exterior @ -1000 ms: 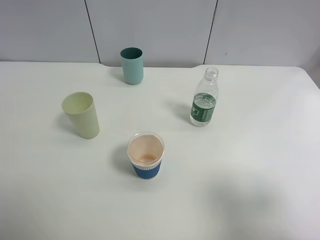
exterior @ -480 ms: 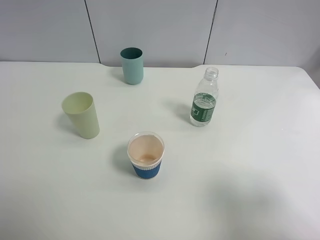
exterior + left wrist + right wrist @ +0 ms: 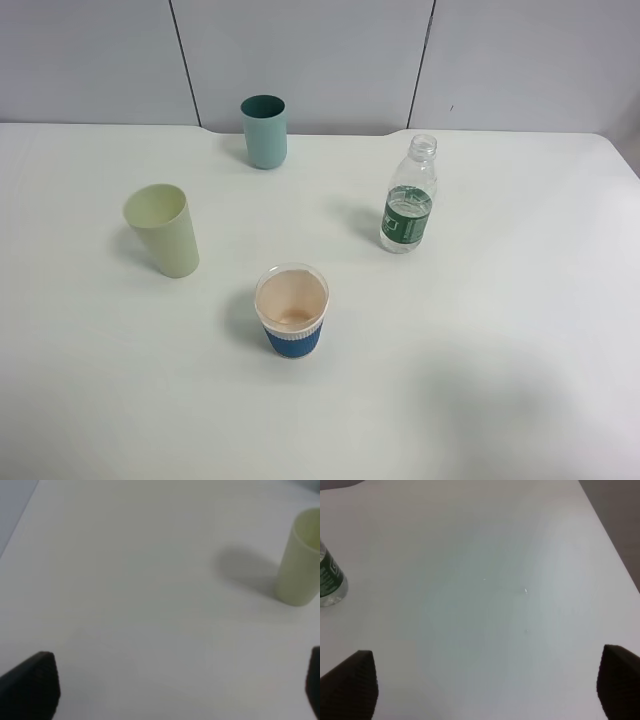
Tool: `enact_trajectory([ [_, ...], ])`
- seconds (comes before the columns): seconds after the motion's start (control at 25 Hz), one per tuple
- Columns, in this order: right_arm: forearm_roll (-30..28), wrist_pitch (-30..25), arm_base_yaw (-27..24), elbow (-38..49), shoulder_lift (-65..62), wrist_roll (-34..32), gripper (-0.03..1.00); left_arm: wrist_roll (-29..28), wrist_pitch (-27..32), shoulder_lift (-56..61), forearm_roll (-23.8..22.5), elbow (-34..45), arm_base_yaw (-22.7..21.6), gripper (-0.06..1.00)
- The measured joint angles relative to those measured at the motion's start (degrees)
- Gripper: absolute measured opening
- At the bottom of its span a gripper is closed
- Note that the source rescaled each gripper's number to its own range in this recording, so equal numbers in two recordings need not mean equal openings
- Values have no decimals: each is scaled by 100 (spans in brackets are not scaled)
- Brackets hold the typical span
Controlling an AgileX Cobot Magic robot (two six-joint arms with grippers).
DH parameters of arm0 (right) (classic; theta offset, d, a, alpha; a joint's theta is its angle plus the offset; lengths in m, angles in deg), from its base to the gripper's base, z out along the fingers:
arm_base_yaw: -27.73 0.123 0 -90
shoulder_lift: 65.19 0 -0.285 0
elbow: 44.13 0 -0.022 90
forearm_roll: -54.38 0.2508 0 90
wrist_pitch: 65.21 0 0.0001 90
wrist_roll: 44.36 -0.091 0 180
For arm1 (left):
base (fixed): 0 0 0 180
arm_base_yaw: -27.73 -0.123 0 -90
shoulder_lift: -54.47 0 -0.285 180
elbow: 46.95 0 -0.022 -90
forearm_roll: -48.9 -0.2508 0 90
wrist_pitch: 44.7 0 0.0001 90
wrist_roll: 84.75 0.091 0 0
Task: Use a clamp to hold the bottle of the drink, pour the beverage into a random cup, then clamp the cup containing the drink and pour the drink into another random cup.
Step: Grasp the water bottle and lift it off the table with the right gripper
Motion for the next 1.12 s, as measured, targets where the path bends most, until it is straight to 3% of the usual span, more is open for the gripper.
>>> enact_trajectory([
  [1.12,-20,0,0,0,0,-1,73,0,0,0,0,0,0,100],
])
